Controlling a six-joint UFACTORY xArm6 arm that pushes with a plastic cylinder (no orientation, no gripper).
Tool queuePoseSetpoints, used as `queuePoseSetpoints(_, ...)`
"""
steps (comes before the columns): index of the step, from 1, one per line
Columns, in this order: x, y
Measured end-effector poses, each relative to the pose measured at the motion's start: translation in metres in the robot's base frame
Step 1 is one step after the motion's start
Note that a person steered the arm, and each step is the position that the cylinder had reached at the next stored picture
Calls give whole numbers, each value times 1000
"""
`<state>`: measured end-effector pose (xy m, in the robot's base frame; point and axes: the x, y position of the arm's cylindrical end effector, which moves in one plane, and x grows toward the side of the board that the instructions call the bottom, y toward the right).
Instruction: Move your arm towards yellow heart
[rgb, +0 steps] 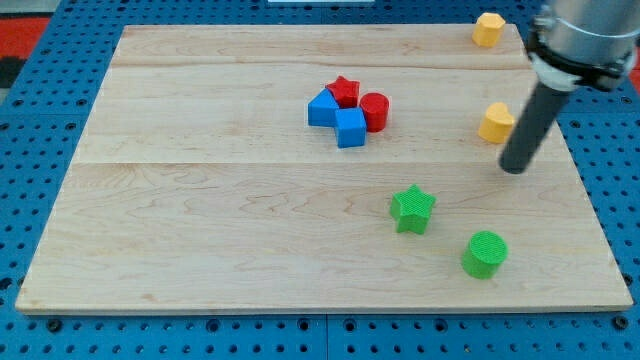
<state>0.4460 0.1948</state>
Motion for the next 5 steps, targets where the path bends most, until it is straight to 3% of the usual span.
queuePoseSetpoints(1, -28, -42)
queuePoseSetpoints(2, -21, -34)
queuePoseSetpoints(3, 13, -30)
queuePoseSetpoints(5, -32, 1)
